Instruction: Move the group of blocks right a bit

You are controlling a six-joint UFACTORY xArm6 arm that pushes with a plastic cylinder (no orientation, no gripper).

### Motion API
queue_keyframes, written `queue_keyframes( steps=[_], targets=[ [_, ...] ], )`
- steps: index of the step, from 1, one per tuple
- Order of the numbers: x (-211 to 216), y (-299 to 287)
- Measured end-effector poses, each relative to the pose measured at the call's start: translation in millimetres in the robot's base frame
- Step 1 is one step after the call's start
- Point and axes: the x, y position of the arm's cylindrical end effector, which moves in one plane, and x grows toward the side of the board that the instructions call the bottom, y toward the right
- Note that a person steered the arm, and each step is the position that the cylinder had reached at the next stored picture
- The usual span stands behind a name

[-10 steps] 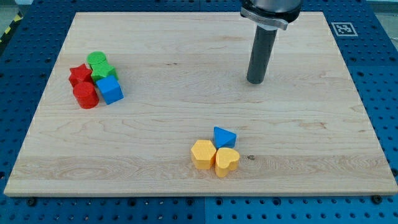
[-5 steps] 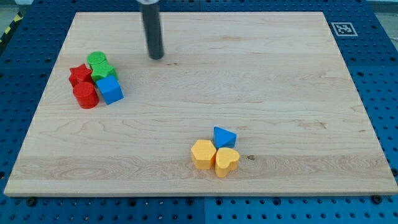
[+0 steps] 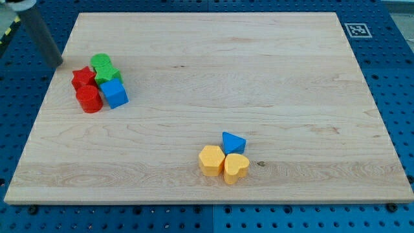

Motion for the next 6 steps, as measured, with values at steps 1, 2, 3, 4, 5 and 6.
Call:
queue_keyframes(
  steps=[1,2,3,4,5,6],
  targets=[
    [38.6,0.0],
    [38.6,0.0],
    [31.9,22.1],
    [23.6,53.6],
    [23.6,90.4],
    [23.6,131.2]
  ],
)
